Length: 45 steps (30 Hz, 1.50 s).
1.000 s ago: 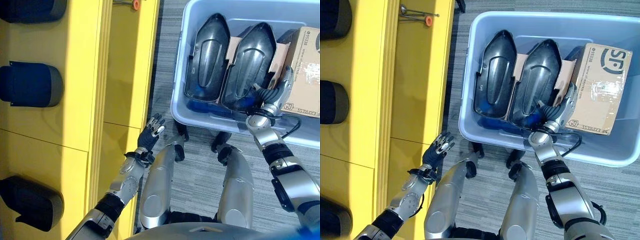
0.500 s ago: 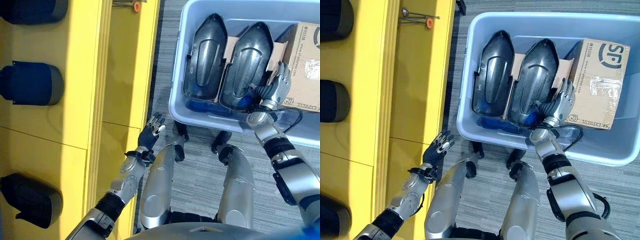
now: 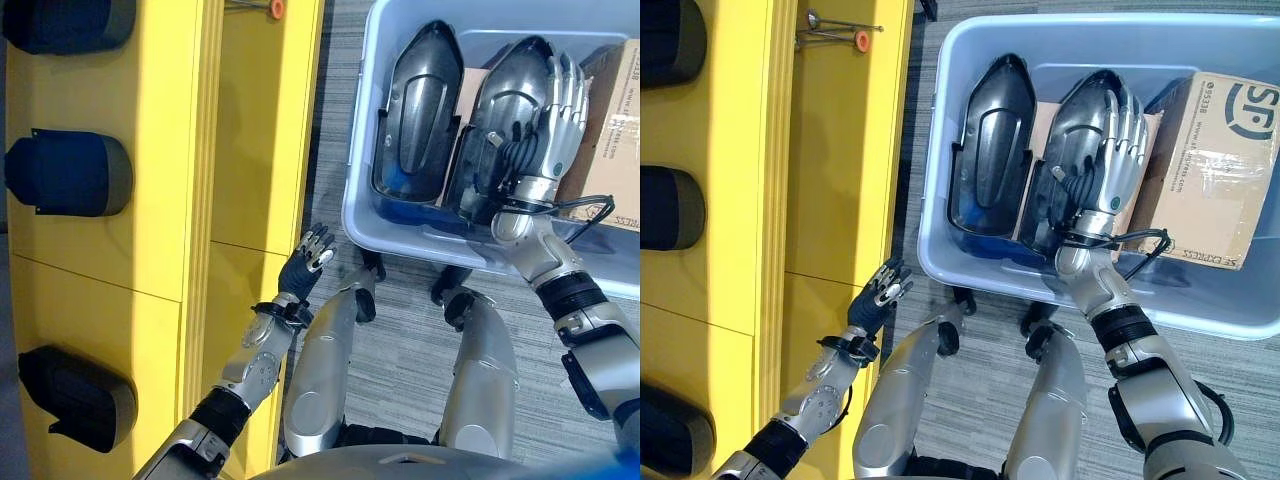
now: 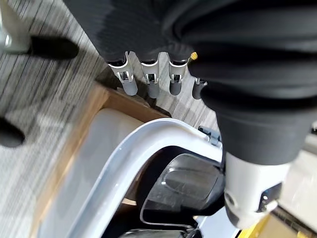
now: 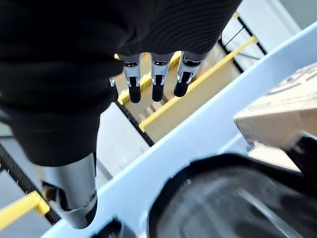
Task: Move parts from the plastic box to the shelf.
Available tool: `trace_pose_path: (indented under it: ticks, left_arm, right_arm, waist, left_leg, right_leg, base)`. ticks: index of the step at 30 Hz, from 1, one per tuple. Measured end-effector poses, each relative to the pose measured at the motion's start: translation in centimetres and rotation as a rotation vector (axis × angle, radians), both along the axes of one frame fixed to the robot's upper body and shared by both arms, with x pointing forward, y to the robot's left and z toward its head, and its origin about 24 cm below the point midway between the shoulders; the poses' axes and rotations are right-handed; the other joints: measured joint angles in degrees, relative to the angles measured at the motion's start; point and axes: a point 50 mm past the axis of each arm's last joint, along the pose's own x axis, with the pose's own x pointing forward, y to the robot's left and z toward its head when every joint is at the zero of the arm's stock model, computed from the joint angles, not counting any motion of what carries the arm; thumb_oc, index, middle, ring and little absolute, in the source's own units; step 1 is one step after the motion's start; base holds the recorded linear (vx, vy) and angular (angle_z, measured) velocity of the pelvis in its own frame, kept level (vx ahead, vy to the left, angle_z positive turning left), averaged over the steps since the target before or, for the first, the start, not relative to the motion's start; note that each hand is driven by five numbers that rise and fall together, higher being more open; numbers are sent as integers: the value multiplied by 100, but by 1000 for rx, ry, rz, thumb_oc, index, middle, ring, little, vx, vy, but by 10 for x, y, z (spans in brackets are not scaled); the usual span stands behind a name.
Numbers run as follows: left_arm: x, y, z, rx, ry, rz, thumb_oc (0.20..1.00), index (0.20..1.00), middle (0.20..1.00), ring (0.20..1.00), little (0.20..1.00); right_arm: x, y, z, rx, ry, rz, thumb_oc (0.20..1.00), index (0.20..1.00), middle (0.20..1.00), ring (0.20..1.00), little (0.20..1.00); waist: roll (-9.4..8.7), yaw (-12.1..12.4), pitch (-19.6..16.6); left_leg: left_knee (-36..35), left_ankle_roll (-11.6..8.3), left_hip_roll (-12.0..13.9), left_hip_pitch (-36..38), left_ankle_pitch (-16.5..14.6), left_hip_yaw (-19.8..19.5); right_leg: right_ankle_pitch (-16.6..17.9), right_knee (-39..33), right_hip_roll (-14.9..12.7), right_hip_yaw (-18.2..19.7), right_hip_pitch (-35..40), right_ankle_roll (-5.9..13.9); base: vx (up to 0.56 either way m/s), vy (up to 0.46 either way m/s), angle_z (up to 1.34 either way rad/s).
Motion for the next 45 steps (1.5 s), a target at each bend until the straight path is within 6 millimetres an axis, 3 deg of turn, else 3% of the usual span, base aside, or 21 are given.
trace_pose_path:
  ticks: [3, 10, 15, 21, 28, 45]
  left_arm:
    - [-1, 0, -8, -37, 39, 12, 1000, 1000, 1000, 1000, 1000]
    - [-2, 1, -8, -40, 15, -21, 1000, 1000, 1000, 1000, 1000]
    - [-2, 1, -8, -63, 24, -16, 1000, 1000, 1000, 1000, 1000]
    - [-1, 3, -7, -41, 17, -13, 1000, 1000, 1000, 1000, 1000]
    - [1, 0, -5, -39, 11, -21, 1000, 1000, 1000, 1000, 1000]
    - [0, -8, -5, 61, -15, -58, 1000, 1000, 1000, 1000, 1000]
  right_arm:
    - [0, 1, -17, -16, 74, -1, 1000, 1000, 1000, 1000, 1000]
    - [1, 6, -27, -46, 125, 11, 1000, 1000, 1000, 1000, 1000]
    - [2, -4, -38, -40, 177, -44, 1000, 1000, 1000, 1000, 1000]
    - [4, -5, -33, -39, 168, -53, 1000, 1000, 1000, 1000, 1000]
    - [7, -3, -32, 208, 147, -39, 1000, 1000, 1000, 1000, 1000]
    - [1, -1, -25, 112, 59, -80, 1000, 1000, 1000, 1000, 1000]
  waist:
    - [-1, -23, 1]
    - [-1, -3, 1]
    - [-1, 1, 1]
    - [-1, 20, 1]
    - [-2, 2, 1]
    - [-2, -33, 2]
  left_leg:
    - [-3, 0, 3, 14, 1, 2]
    - [-2, -10, 5, 34, 21, -25]
    - [-24, -22, -2, -3, 29, -16]
    - [-190, -37, -22, -21, 117, -13]
    - [-194, -11, -37, -181, 129, -14]
    - [-283, 3, -55, -169, 144, 22]
  right_leg:
    - [3, -7, 5, 2, 15, 2]
    - [11, 23, 2, 1, 40, 5]
    - [13, 19, 0, 8, -9, 10]
    - [15, 2, 18, 1, -93, 1]
    - [27, -35, 20, 2, -237, 0]
    - [91, -129, 45, 23, -241, 24]
  base:
    - [-6, -11, 0]
    - [-7, -12, 1]
    - [0, 0, 0]
    - [0, 0, 0]
    - [-12, 24, 0]
    - [1, 2, -1]
